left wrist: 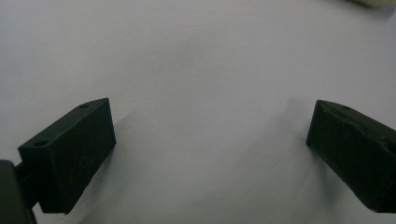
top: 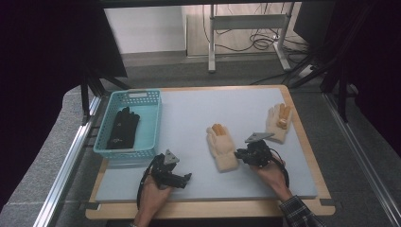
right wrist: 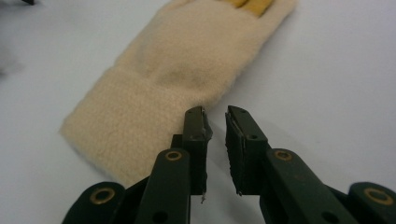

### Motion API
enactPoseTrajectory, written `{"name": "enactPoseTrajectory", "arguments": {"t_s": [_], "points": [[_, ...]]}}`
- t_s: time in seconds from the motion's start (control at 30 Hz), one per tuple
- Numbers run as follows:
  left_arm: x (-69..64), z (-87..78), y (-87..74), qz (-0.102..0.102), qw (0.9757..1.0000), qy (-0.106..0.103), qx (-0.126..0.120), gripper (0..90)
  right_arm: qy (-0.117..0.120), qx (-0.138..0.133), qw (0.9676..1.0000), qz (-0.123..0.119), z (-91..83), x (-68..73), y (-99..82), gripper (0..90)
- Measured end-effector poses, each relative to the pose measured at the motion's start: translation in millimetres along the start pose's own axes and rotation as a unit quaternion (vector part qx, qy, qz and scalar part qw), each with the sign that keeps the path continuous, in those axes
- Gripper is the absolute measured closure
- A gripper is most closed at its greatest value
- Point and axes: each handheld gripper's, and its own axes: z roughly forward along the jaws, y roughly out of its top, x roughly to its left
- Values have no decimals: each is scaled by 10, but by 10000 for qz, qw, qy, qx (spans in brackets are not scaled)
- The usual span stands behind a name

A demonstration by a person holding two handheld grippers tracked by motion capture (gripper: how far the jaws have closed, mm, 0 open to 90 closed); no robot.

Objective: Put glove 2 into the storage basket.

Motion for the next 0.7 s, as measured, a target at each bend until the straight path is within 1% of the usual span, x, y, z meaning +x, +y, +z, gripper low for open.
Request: {"name": "enactPoseTrajectory", "arguments": {"t_s": [0.1, 0.2, 0.27, 0.3, 0.37, 0.5, 0.7], "points": [[1, 0, 0, 4, 10000, 0, 4, 14, 134, -36, 9999, 2, 9, 68, -14, 763], [1, -1, 0, 6, 10000, 1, 3, 14, 259, -53, 9996, -118, 37, 175, -9, 756], [0, -1, 0, 5, 10000, 0, 1, 14, 260, -55, 9994, -214, 56, 228, 5, 738], [0, -1, 0, 6, 10000, 0, 1, 14, 200, -62, 9994, -261, 59, 237, 12, 725], [0, -1, 0, 5, 10000, 1, 1, 14, 137, -87, 9995, -258, 53, 212, 23, 688], [1, -1, 0, 5, 10000, 1, 3, 14, -55, -188, 9996, -184, -4, 97, 27, 608], [1, 0, 0, 3, 10000, 2, 0, 14, -351, -376, 9987, -52, -162, -167, 38, 526]]}}
